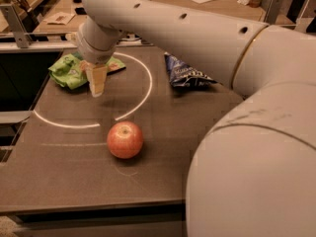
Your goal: Move green rice chip bag near blue chip bag
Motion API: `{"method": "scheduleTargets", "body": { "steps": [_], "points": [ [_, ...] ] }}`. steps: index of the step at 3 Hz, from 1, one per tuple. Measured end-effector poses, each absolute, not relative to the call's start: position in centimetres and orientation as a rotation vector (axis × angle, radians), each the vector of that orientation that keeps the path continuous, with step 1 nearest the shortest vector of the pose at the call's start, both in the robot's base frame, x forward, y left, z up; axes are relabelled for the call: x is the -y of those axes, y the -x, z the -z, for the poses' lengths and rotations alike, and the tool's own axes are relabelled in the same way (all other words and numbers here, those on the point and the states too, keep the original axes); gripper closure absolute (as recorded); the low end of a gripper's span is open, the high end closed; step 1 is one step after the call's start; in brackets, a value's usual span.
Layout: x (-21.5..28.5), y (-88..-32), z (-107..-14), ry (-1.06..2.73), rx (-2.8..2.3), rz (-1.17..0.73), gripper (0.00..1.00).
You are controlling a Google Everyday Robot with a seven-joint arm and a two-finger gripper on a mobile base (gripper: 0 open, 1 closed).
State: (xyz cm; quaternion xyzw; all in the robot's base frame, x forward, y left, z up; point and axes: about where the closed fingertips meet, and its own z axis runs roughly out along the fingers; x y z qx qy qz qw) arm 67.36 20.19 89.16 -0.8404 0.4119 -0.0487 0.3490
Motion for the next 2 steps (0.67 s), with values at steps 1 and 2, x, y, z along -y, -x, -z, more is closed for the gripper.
{"method": "scheduleTargets", "body": {
  "steps": [1,2],
  "points": [
    [-21.12,-67.43,-88.14,2.178,-1.078,0.096,0.0],
    [-21.68,-68.0,-88.12,2.145,-1.08,0.09,0.0]
  ]
}}
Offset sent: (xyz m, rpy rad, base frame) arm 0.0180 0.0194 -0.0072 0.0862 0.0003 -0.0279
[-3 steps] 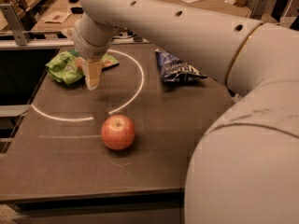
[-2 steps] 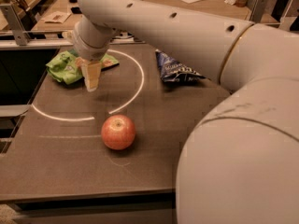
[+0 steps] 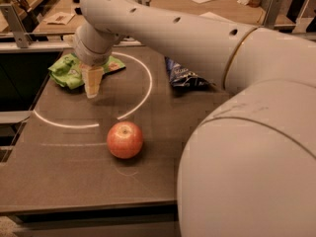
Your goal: Move green rice chip bag near blue chip bag
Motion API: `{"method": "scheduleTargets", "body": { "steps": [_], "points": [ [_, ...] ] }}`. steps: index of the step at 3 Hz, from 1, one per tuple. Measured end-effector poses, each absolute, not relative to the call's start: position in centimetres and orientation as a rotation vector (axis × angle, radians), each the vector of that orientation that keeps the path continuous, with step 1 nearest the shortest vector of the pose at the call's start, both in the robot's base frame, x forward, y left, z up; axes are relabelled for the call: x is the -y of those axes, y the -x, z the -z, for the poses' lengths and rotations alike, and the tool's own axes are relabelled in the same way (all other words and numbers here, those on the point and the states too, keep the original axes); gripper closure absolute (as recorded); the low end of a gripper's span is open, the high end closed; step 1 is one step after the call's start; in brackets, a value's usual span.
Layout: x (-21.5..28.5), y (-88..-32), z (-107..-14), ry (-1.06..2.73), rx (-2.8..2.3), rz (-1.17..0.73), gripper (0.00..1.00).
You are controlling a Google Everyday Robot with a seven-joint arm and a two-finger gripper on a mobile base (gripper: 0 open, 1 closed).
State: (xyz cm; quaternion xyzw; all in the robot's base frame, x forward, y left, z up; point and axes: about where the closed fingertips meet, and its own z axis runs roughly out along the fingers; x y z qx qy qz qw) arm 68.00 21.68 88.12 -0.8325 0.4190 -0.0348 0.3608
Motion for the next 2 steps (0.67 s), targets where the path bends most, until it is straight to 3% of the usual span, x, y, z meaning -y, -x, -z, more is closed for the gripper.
{"method": "scheduleTargets", "body": {
  "steps": [1,2],
  "points": [
    [-22.46,-68.9,-88.54,2.126,-1.059,0.075,0.0],
    [-22.91,-69.62,-89.24,2.112,-1.031,0.071,0.16]
  ]
}}
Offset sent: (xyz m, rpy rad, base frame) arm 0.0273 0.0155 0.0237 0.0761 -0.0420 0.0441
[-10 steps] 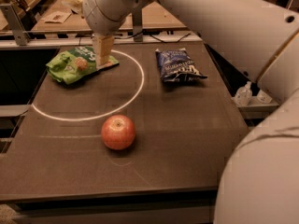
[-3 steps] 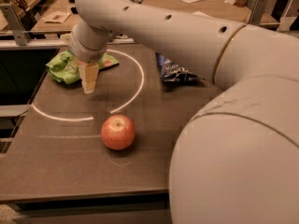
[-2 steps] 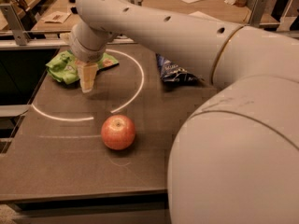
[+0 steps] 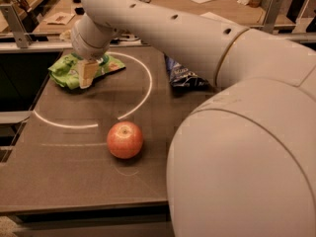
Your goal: Move green rice chip bag near blue chip bag
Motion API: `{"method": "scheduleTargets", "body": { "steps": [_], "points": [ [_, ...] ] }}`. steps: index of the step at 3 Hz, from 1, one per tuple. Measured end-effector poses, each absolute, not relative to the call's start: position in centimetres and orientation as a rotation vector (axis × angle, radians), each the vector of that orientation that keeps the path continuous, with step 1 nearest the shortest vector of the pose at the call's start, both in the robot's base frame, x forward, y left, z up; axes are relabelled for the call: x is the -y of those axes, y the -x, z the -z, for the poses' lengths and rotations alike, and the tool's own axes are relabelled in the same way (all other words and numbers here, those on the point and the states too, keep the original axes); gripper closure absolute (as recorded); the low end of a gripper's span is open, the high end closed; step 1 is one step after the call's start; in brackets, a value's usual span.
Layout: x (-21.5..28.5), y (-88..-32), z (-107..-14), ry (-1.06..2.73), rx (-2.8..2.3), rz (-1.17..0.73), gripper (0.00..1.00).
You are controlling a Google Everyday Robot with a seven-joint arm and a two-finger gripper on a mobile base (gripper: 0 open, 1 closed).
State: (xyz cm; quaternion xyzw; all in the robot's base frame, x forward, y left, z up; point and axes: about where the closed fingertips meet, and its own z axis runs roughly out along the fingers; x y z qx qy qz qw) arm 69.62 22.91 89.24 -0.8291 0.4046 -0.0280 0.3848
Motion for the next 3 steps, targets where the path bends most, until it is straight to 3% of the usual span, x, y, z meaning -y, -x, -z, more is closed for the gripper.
{"method": "scheduleTargets", "body": {
  "steps": [3],
  "points": [
    [-23.2,-71.6,-94.9,2.067,-0.888,0.163,0.87]
  ]
}}
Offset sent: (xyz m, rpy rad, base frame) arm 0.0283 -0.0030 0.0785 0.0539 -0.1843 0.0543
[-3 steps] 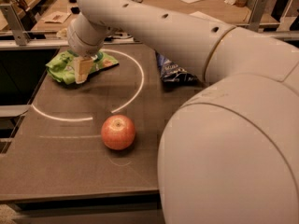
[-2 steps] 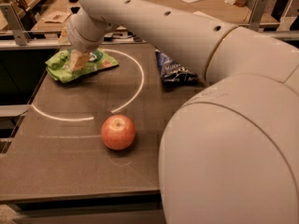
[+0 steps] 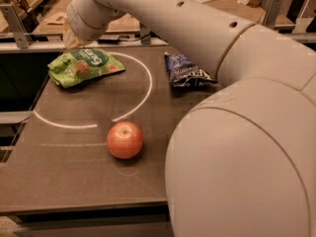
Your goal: Move green rice chip bag near blue chip bag
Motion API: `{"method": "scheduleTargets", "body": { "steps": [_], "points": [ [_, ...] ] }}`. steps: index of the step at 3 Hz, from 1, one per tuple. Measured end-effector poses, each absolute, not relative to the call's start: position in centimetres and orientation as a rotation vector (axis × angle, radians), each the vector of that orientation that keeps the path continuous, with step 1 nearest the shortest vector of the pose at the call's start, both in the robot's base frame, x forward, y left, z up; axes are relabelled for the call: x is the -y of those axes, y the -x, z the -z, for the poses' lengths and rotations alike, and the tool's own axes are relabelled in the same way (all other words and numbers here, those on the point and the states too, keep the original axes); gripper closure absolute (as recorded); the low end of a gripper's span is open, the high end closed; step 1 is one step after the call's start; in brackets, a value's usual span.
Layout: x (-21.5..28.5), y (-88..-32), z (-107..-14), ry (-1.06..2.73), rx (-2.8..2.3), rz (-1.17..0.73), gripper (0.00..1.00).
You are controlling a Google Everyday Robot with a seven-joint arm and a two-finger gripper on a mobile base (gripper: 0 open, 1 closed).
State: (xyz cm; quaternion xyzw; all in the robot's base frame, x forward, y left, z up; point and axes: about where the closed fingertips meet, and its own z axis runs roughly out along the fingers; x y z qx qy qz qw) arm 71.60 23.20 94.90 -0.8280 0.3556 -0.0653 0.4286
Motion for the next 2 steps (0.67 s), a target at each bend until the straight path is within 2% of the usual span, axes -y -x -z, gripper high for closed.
{"method": "scheduleTargets", "body": {
  "steps": [1,2],
  "points": [
    [-23.12,-72.0,-95.45,2.073,-0.868,0.155,1.0],
    [-22.82,-72.5,-94.59,2.087,-0.862,0.067,0.81]
  ]
}}
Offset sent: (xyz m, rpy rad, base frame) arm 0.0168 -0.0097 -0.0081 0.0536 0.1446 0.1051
